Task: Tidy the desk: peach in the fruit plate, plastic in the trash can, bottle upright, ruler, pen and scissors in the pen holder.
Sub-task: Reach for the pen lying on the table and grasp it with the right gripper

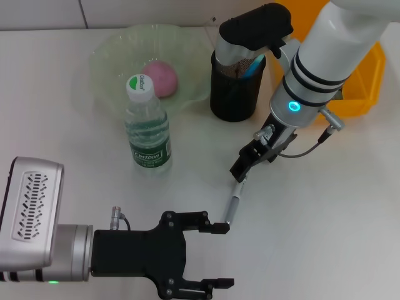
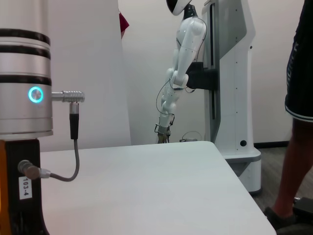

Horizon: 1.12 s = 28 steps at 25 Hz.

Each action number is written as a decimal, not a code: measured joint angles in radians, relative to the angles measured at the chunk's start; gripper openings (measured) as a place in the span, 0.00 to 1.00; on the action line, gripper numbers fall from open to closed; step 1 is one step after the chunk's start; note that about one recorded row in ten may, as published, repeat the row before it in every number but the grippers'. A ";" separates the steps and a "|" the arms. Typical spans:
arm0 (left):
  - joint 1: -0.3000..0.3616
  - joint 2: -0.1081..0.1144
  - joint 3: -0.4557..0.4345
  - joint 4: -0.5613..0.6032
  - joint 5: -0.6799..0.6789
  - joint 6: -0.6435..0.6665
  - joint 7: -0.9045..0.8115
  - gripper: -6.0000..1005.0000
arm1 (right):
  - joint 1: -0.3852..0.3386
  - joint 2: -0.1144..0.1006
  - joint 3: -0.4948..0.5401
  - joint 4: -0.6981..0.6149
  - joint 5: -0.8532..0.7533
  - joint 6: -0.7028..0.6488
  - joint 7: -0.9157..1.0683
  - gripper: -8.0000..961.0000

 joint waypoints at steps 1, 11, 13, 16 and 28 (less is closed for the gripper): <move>-0.001 0.000 0.000 0.000 0.000 -0.001 -0.001 0.74 | -0.001 0.000 0.001 0.000 0.000 0.000 0.000 0.83; -0.001 0.000 0.000 0.000 0.001 -0.003 -0.002 0.74 | -0.005 0.000 0.005 0.002 0.002 0.011 0.000 0.73; -0.001 0.000 0.000 0.000 0.001 -0.003 -0.002 0.74 | -0.005 0.000 0.007 0.003 0.010 0.012 0.000 0.71; -0.001 0.000 0.000 0.000 0.001 -0.003 -0.002 0.74 | -0.005 0.000 0.017 0.004 0.036 0.012 0.000 0.71; -0.004 0.000 0.000 0.000 0.002 0.002 -0.003 0.74 | 0.003 0.000 0.021 0.039 0.050 0.026 0.000 0.71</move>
